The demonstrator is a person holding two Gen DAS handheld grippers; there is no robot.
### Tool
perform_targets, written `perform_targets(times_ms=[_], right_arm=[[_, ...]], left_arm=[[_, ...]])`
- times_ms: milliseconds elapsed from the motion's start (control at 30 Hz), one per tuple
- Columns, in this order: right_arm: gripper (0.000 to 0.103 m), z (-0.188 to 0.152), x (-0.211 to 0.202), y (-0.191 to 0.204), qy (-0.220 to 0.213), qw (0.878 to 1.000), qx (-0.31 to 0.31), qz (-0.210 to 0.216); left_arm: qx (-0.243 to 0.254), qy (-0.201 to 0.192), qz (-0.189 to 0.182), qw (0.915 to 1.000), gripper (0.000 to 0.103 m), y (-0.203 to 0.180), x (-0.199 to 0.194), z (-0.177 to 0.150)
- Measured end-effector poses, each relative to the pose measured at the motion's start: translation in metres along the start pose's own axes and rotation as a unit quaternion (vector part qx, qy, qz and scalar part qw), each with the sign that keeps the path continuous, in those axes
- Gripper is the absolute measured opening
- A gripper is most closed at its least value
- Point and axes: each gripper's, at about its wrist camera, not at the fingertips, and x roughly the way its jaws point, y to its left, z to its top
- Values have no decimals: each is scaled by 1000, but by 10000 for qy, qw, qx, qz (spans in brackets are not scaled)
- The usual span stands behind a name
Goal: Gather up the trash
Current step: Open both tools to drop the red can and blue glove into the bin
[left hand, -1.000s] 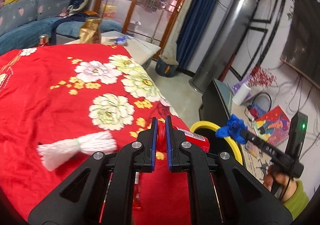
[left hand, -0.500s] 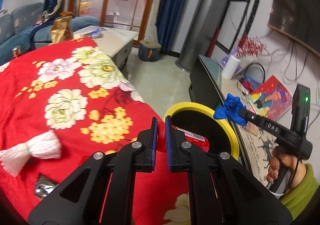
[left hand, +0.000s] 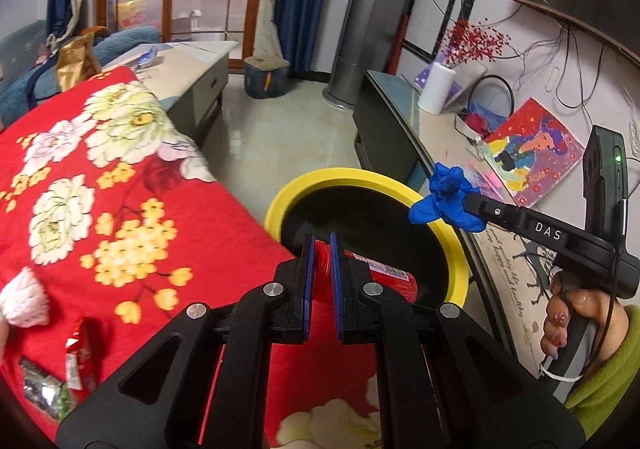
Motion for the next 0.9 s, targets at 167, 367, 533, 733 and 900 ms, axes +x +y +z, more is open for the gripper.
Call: perform_targets(times_ms=[167, 367, 533, 733, 900], right_arm=[[15, -2, -3, -6, 8, 10000, 57, -48], [40, -6, -3, -11, 112, 9998, 137, 3], [55, -4, -7, -1, 27, 9999, 10, -105], [67, -5, -11, 16, -110, 9998, -81, -107], [70, -7, -13, 38, -203, 9994, -265, -47]], left_arm=[[51, 123, -138, 9998, 4, -8, 11, -1], [-58, 282, -328, 9990, 21, -7, 19, -2], [-290, 29, -335, 9990, 51, 5, -1, 1], [-710, -215, -198, 9970, 92, 31, -30, 4], [-901, -377, 88, 9952, 92, 52, -51, 2]])
